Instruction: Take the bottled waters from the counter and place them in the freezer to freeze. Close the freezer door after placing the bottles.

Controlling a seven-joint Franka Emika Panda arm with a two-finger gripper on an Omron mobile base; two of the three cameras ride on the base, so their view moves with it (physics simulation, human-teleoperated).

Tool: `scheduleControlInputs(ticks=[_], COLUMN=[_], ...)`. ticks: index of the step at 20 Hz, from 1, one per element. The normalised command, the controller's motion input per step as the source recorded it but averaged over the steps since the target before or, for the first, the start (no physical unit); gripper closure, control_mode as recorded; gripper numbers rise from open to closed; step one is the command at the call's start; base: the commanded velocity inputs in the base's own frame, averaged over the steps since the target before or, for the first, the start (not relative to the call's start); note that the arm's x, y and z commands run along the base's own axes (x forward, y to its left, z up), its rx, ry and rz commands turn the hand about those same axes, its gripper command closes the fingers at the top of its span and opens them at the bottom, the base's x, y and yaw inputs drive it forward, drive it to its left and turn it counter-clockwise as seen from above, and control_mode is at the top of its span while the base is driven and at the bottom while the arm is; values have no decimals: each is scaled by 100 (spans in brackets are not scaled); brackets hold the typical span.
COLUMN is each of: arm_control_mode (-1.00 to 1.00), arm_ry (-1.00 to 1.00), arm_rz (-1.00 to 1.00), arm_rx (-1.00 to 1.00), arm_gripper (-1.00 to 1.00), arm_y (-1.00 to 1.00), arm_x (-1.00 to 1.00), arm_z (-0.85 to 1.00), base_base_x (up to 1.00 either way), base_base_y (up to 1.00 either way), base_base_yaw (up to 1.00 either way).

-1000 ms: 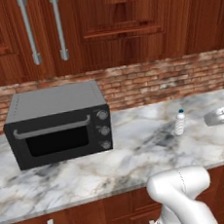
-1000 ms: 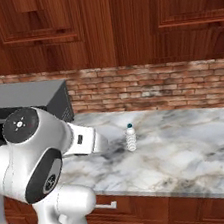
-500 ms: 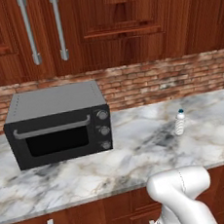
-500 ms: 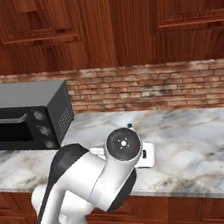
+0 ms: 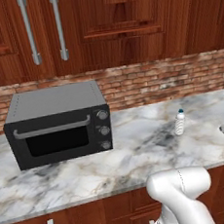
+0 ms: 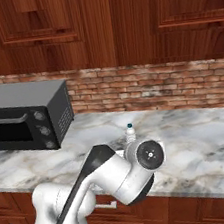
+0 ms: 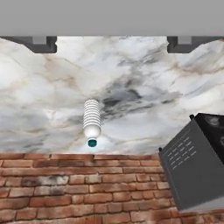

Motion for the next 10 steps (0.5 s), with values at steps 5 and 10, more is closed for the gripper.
scheduleControlInputs(ticks=[5,10], arm_control_mode=[-100,-100], arm_ry=[-39,-37], arm_rz=[42,38], arm_rx=[0,-3], arm_gripper=[-100,-100], arm_y=[-6,-9], arm_x=[96,66], arm_z=[-12,-11], base_base_x=[0,0], base_base_y=[0,0], base_base_yaw=[0,0])
